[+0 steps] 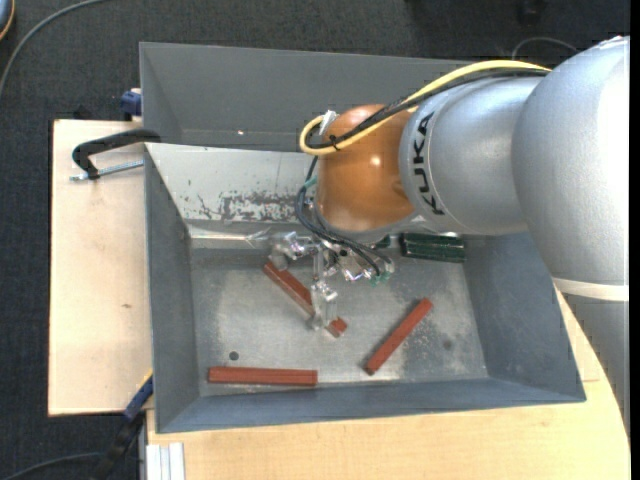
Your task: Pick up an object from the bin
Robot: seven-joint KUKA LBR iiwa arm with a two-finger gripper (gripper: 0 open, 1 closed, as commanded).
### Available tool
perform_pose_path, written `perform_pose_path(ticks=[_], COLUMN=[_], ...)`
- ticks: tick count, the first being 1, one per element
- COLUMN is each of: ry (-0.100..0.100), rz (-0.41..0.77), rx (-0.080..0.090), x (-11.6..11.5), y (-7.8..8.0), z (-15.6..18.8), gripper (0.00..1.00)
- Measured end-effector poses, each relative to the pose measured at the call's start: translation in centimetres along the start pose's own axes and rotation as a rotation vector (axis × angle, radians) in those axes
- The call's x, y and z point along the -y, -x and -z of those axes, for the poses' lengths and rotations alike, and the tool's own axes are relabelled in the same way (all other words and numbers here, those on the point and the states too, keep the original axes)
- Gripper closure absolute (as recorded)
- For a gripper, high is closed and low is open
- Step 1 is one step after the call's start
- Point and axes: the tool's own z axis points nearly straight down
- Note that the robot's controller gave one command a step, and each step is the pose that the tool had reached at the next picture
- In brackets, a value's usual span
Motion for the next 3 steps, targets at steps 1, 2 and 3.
perform_pose_path(ticks=[1, 2, 3], ry=[0.0, 0.001, -0.002], rz=[-0.222, -0.22, 0.035], rx=[-0.002, -0.003, 0.007], x=[2.5, 2.4, 0.9], y=[0.0, 0.0, 1.9], z=[-0.1, -0.1, 22.1], gripper=[0.0, 1.0, 1.0])
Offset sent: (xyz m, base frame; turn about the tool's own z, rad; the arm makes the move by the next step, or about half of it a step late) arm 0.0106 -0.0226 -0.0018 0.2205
